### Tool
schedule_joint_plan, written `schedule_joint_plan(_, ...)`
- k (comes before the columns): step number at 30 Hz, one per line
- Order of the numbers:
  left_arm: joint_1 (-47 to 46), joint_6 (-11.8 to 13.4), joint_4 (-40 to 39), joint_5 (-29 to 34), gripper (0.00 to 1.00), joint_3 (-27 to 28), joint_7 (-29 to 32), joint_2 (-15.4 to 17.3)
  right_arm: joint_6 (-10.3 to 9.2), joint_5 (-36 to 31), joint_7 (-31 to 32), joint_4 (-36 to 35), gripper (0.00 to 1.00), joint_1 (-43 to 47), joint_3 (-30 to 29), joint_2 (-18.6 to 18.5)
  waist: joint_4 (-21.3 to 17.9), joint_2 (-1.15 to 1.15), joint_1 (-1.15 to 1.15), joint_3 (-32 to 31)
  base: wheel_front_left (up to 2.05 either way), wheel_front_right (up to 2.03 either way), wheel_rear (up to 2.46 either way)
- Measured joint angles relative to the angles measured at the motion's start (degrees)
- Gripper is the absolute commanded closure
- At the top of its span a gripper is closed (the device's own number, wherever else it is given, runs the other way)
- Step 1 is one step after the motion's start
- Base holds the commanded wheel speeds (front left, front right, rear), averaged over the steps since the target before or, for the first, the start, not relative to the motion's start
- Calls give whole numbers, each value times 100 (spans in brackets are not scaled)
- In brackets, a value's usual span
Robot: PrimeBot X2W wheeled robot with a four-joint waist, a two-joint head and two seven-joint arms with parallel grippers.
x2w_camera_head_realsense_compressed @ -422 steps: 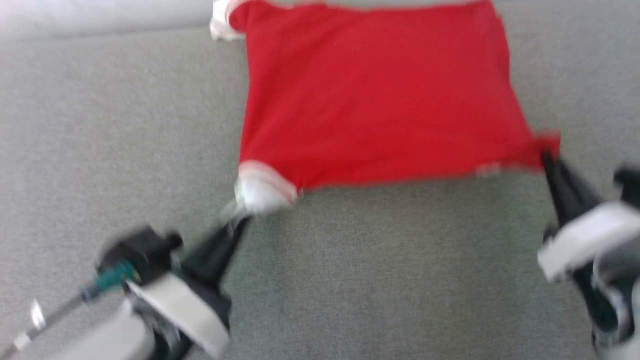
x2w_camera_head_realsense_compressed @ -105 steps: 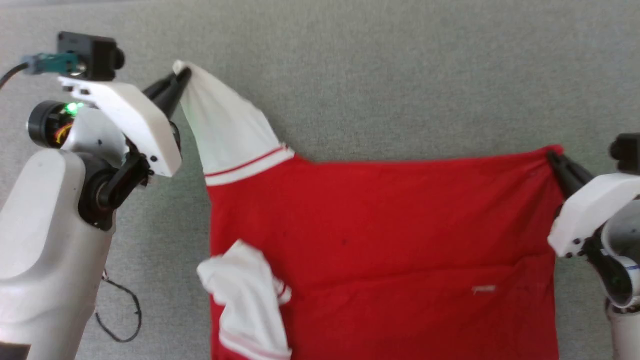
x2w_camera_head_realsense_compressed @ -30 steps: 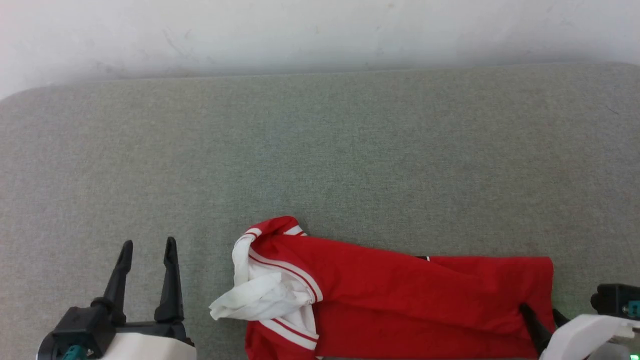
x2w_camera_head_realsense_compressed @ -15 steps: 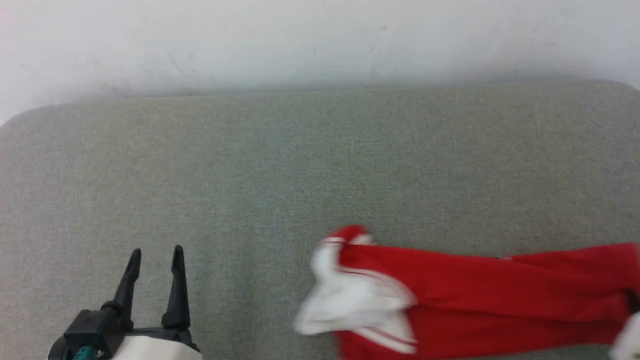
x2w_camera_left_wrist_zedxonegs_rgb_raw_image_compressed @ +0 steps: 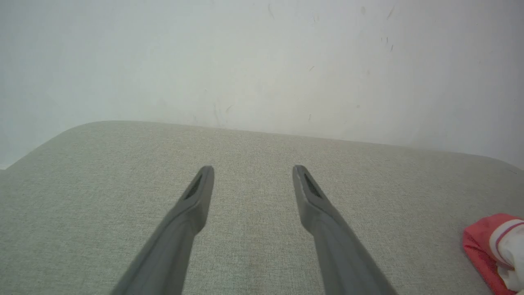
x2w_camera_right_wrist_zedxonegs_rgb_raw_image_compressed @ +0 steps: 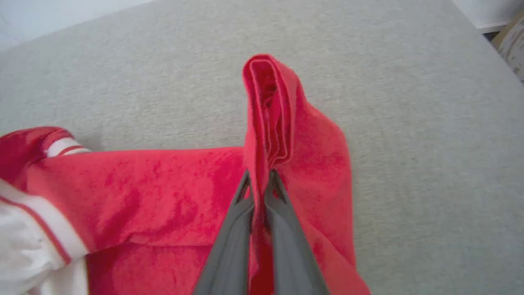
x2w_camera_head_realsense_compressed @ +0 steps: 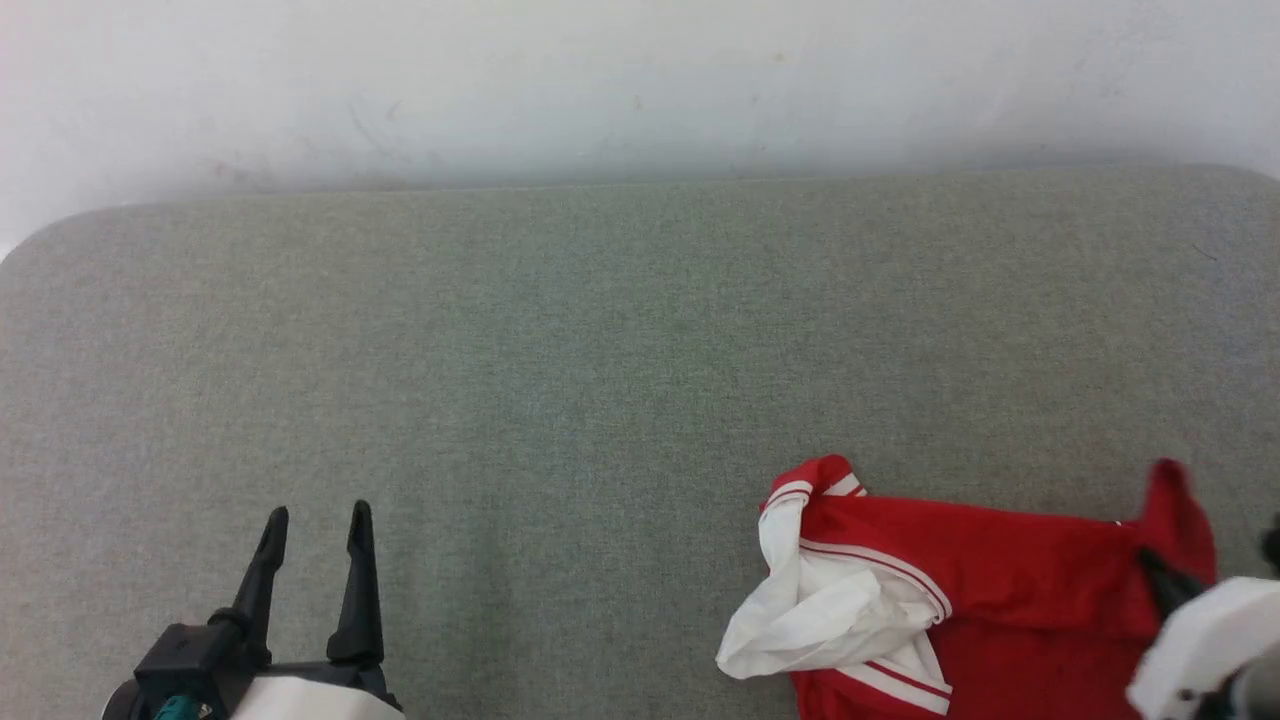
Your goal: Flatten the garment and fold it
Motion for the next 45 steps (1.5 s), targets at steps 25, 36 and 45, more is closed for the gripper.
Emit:
schedule_joint_plan(25, -164, -200, 241, -19, 0, -193, 0, -291, 0, 472, 820, -58, 100, -563, 3229, 188, 432, 0, 0, 122, 0, 0, 0)
schedule_joint_plan(36, -233, -241, 397, -20, 0, -215, 0, -390, 1, 18, 834, 538, 0, -769, 3240, 305, 547, 0, 0, 91, 0, 0, 0)
schedule_joint_plan(45, -197, -235, 328, -42, 0, -163, 1, -385, 0, 224, 513, -889, 0, -499, 2026, 285, 273, 0, 0, -40, 0, 0, 0)
